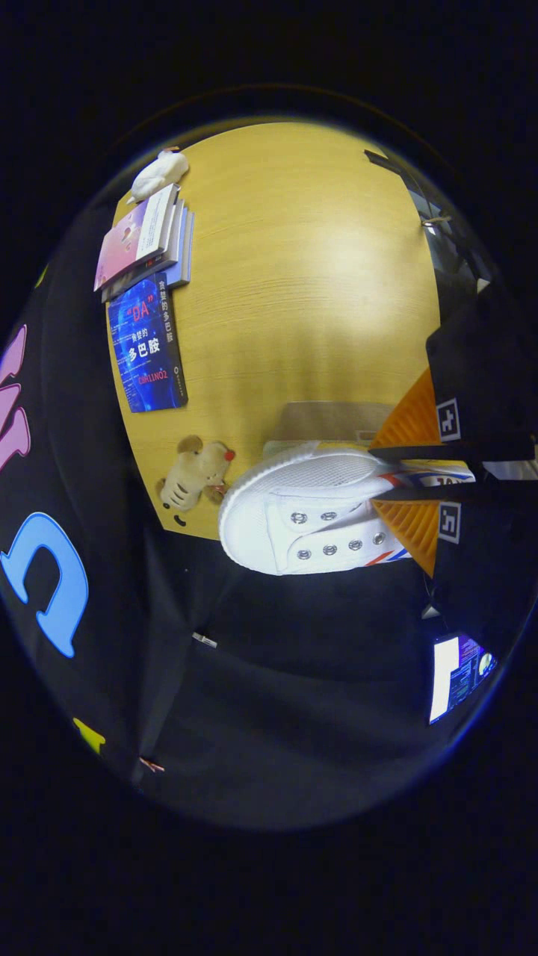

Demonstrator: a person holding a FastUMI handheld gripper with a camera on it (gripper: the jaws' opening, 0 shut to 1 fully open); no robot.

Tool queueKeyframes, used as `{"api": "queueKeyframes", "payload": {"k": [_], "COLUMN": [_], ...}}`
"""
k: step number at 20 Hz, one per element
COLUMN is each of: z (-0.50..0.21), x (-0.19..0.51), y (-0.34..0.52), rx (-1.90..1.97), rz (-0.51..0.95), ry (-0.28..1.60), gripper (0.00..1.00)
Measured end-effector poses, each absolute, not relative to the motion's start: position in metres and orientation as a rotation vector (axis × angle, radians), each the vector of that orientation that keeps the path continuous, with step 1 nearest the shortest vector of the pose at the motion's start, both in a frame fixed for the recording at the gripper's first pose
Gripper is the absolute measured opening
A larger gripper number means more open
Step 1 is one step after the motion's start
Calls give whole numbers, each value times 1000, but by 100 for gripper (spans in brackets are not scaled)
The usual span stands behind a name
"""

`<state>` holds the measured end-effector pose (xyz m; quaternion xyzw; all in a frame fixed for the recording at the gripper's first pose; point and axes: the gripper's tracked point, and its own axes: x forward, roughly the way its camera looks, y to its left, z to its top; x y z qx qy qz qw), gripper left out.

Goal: Open the storage box then place both shoes into the box .Put the left shoe in first, then the right shoe, with the right side of both shoes facing outward in a uniform manner.

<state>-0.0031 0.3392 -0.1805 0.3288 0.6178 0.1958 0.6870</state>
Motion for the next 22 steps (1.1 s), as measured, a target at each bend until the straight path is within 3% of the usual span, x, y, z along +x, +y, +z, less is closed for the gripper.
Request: {"api": "queueKeyframes", "payload": {"k": [11, 15, 19, 22], "z": [-232, -249, -225, -227], "x": [-29, -30, -17, -12], "y": [402, 395, 410, 397], "rx": [544, 481, 620, 581], "rz": [444, 410, 465, 454], "ry": [1550, 1560, 1494, 1431], "gripper": [15, 21, 39, 99]}}
